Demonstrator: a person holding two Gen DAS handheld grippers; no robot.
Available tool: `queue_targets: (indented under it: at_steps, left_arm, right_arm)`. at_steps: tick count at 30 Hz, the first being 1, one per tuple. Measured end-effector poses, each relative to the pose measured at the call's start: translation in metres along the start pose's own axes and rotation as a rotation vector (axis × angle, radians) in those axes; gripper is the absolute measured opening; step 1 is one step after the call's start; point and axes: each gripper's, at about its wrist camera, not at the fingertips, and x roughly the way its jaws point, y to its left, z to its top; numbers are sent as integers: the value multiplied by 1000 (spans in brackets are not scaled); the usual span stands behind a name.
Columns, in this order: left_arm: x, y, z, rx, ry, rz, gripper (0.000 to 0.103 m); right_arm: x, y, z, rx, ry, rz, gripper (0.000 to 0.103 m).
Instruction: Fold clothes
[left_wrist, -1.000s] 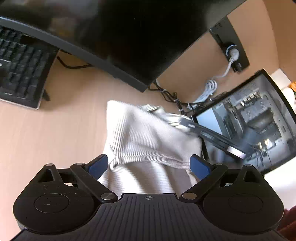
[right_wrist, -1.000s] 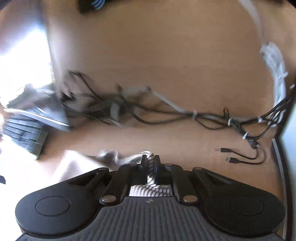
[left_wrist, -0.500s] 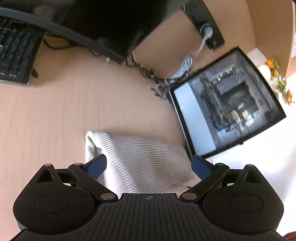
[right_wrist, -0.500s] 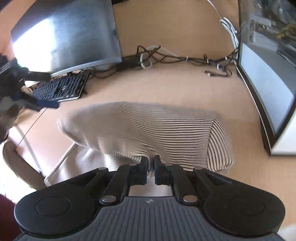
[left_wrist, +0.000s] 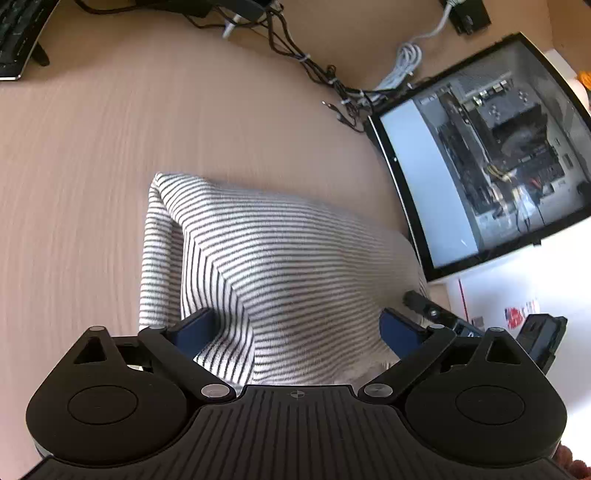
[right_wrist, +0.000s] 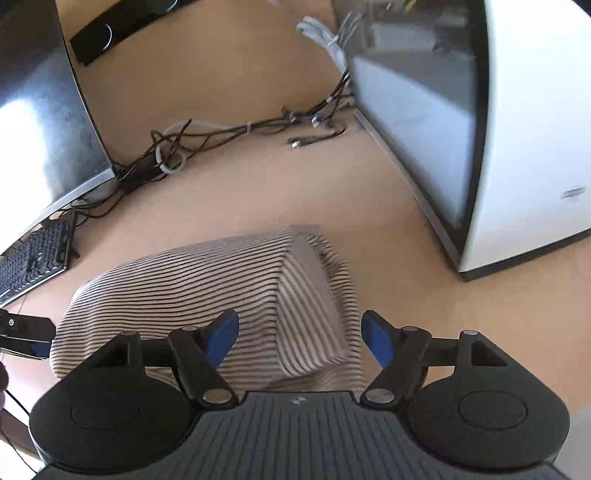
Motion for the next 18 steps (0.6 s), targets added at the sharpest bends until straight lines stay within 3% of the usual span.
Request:
queue_targets:
  at_steps: [2, 3, 4, 7, 11, 13, 18]
  left_arm:
    - [4, -1, 2, 2, -10, 23, 81]
    - [7, -2, 4, 5, -18, 38, 72]
    - [8, 0, 6, 1, -26, 49, 64]
    - [13, 6, 20, -19, -80, 75, 55]
    - [21, 2, 61, 30, -142, 139, 44]
    - [20, -6, 79, 61, -181, 166, 30]
    - [8, -22, 102, 119, -254, 184, 20]
  right_arm:
    - [12, 7, 4, -34, 9, 38, 63]
    - [18, 13, 7, -66, 17, 39, 41]
    - [24, 18, 9, -97, 26, 39, 34]
    - [48, 23, 22, -113, 39, 47, 28]
    - [76, 21, 59, -109, 19, 78, 22]
    - [88, 21, 80, -103, -1, 97, 20]
    - [97, 24, 113, -113, -36, 136, 19]
